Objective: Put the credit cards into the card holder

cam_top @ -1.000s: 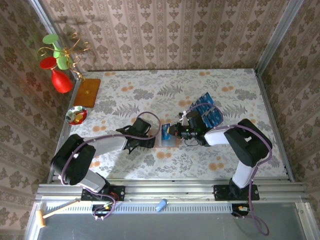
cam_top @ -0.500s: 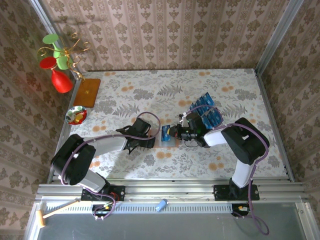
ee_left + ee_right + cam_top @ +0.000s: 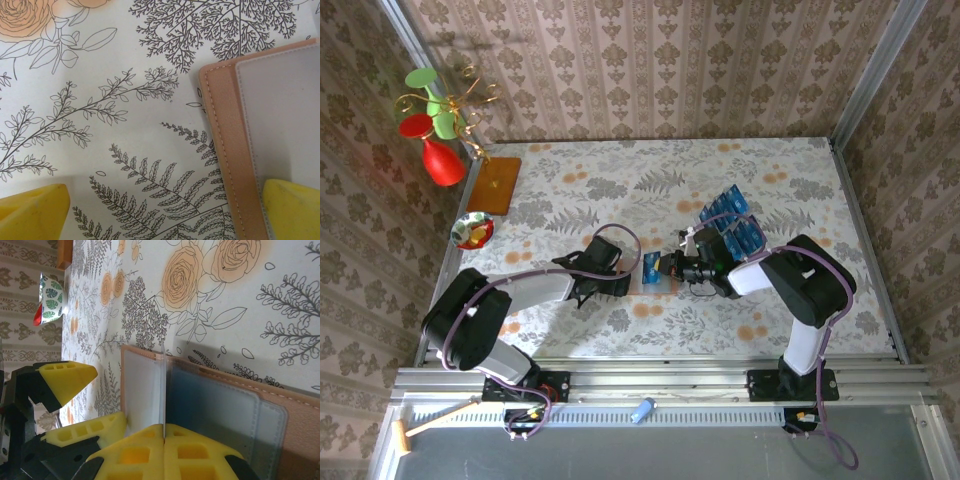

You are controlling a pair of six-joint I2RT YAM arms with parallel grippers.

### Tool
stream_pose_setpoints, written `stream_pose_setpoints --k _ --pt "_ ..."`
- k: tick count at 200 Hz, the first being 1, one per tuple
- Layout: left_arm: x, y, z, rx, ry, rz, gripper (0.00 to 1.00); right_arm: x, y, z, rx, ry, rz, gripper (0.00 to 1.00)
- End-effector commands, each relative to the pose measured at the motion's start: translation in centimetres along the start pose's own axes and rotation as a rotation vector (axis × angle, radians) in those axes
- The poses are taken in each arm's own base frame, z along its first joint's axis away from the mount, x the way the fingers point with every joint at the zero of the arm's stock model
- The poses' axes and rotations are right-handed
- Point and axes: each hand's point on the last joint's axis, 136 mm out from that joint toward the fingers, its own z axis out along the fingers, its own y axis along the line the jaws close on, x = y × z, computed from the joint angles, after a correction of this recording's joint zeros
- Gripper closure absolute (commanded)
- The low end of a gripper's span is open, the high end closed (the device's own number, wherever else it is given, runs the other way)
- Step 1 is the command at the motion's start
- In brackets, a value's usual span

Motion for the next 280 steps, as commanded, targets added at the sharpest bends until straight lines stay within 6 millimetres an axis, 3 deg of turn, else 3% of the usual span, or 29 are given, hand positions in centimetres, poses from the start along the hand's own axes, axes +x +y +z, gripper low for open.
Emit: stream_pose_setpoints --k 1,194,280 --pt "0.2 0.7 -0.1 -0.019 -0.001 -0.023 0.00 1.2 -0.5 0.3 -0.007 0.032 0.012 1.00" --pt "0.4 0.7 -0.1 -0.017 0.001 -0.028 0.00 2.5 -0.3 0.8 -0.046 0.040 0.050 1.00" --pt "0.3 0.7 -0.2 -0.017 -0.003 -0.026 0.00 3.5 -1.3 0.4 -0.024 0.045 0.060 1.00"
